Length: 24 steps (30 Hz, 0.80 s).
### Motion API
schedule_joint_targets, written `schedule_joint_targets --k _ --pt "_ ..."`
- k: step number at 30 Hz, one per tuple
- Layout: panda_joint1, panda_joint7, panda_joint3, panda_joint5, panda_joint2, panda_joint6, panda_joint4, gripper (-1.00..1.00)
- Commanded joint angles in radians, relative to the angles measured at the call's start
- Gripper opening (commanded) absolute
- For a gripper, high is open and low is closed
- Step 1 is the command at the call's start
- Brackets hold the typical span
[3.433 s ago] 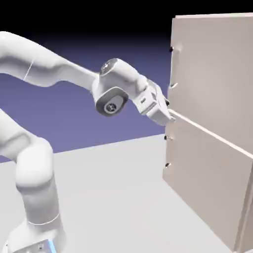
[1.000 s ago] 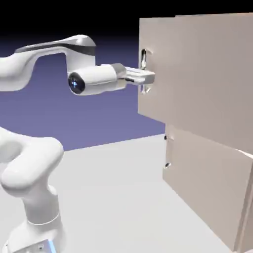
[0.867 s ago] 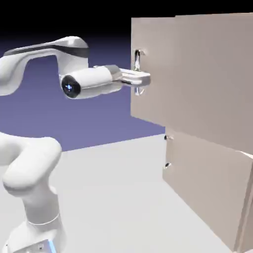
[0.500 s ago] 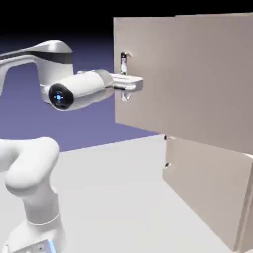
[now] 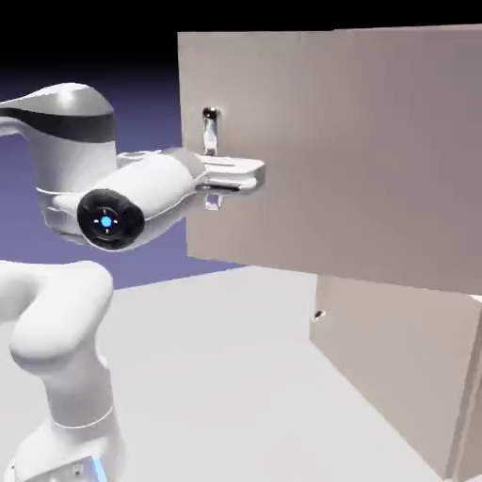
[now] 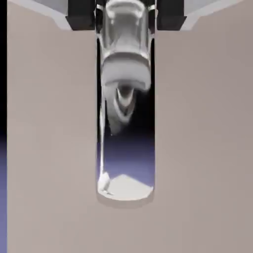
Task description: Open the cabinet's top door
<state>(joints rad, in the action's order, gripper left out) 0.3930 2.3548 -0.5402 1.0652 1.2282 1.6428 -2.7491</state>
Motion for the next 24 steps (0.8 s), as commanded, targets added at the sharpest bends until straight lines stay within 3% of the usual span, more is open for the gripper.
schedule_joint_targets --k 1,13,24 --pt "-0.015 -0.006 -0.036 -0.029 -0.020 -0.032 0.024 -1.00" --pt "-0.356 -0.057 -0.462 -0.292 -0.245 -0.408 0.420 -1.00" --pt "-0.755 -0.026 -0.760 -0.403 -0.286 -0.657 0.790 -1.00"
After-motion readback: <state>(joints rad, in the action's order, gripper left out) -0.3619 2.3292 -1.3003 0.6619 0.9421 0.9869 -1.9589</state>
